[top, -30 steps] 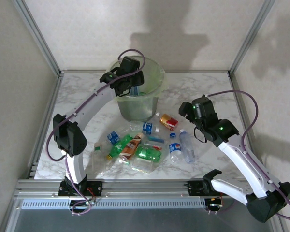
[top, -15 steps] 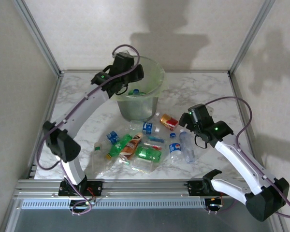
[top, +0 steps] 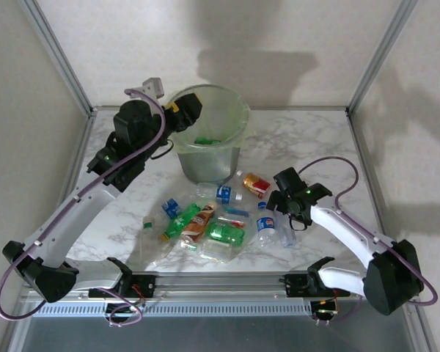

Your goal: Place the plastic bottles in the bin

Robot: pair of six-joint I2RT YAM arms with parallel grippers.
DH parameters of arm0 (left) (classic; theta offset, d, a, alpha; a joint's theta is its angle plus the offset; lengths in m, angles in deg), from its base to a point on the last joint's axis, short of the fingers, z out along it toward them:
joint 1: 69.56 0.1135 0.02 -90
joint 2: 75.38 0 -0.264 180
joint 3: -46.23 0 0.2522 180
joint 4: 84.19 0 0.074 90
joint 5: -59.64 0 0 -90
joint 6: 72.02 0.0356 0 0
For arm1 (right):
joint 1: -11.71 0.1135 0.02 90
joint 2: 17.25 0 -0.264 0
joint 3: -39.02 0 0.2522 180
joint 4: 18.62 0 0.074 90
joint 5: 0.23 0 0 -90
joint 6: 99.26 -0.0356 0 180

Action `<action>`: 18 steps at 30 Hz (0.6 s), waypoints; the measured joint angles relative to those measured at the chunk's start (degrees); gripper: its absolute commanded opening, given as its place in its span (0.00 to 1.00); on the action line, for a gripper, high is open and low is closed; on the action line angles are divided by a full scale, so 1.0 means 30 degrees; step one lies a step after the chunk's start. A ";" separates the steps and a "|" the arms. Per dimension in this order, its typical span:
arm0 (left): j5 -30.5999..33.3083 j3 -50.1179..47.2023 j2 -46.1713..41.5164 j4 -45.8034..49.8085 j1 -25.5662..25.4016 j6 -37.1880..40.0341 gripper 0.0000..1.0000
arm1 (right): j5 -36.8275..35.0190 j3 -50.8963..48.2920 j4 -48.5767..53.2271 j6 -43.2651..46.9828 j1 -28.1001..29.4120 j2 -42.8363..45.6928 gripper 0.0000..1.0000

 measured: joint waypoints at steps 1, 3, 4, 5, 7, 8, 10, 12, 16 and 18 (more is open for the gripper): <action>-0.0109 -0.0372 -0.0015 -0.0066 0.0000 -0.0131 0.82 | -0.0007 0.0000 -0.0153 0.0036 0.0000 -0.0415 0.96; -0.0197 -0.0976 -0.0058 -0.0080 0.0000 -0.0372 0.81 | -0.0015 0.0000 -0.0430 0.0168 -0.0007 -0.1129 0.95; -0.0197 -0.1297 -0.0131 -0.0109 0.0000 -0.0495 0.81 | -0.0015 0.0000 -0.0619 0.0240 -0.0044 -0.1486 0.95; -0.0189 -0.1632 -0.0262 -0.0197 0.0000 -0.0670 0.81 | -0.0007 0.0000 -0.0772 0.0350 -0.0102 -0.1792 0.95; -0.0182 -0.2076 -0.0568 -0.0299 0.0000 -0.0896 0.81 | 0.0000 0.0000 -0.1122 0.0532 -0.0277 -0.2302 0.95; -0.0175 -0.2259 -0.0772 -0.0401 0.0000 -0.0962 0.81 | 0.0015 0.0000 -0.1326 0.0605 -0.0386 -0.2521 0.94; -0.0138 -0.2448 -0.1217 -0.0495 0.0000 -0.1100 0.81 | 0.0058 0.0000 -0.1741 0.0816 -0.0546 -0.2980 0.94; -0.0066 -0.2528 -0.1683 -0.0597 0.0015 -0.1180 0.81 | 0.0095 0.0000 -0.2091 0.0991 -0.0627 -0.3461 0.94; 0.0335 -0.2659 -0.2470 -0.0889 0.0073 -0.1311 0.81 | 0.0393 -0.0036 -0.2863 0.1268 -0.0882 -0.4350 0.89; 0.0430 -0.2783 -0.2703 -0.0940 0.0146 -0.1333 0.81 | 0.0452 -0.0160 -0.3249 0.1435 -0.1056 -0.4677 0.87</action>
